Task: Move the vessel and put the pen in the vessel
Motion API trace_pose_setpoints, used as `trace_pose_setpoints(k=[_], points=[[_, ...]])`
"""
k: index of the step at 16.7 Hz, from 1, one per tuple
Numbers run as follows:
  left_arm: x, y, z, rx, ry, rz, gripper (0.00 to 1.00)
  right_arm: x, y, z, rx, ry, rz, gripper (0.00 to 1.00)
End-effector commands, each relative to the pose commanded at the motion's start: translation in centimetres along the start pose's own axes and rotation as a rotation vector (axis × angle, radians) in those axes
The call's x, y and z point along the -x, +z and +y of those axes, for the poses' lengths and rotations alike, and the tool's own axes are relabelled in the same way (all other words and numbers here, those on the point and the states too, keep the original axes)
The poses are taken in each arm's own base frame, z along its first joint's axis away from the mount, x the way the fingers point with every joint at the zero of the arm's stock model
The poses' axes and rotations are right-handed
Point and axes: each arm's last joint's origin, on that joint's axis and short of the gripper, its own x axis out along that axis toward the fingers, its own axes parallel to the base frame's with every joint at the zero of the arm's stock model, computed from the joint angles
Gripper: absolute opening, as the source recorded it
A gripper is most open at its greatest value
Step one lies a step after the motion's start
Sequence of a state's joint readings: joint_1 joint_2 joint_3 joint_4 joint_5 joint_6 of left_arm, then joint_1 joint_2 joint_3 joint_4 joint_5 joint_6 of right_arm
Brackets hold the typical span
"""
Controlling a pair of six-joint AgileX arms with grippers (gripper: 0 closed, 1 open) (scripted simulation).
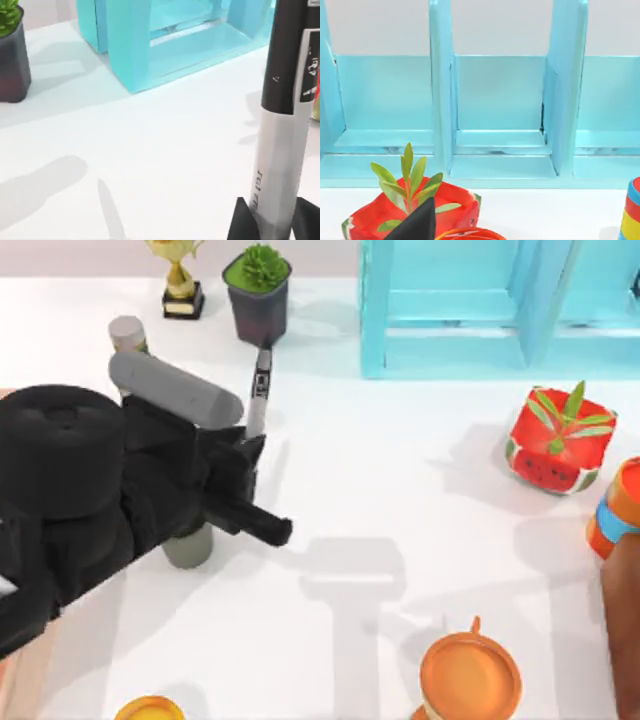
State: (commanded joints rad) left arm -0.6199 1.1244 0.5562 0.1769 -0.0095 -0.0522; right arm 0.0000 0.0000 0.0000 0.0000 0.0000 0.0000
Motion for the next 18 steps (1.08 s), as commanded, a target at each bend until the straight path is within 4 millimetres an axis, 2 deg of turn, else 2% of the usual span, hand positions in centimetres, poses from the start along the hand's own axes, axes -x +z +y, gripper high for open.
trace_pose_setpoints(k=[3,7,14,18], points=[[3.7,-1.7,1.6,-0.011,0.106,-0.229,0.0,0.0,0.0,0.0,0.0,0.0,0.0,1.0],[6.0,-3.7,2.8,-0.006,0.221,-0.379,0.0,0.0,0.0,0.0,0.0,0.0,0.0,1.0],[6.1,-4.0,2.9,-0.006,0.234,-0.392,0.0,0.0,0.0,0.0,0.0,0.0,0.0,1.0],[5.0,-3.8,3.1,-0.006,0.231,-0.393,0.0,0.0,0.0,0.0,0.0,0.0,0.0,1.0]])
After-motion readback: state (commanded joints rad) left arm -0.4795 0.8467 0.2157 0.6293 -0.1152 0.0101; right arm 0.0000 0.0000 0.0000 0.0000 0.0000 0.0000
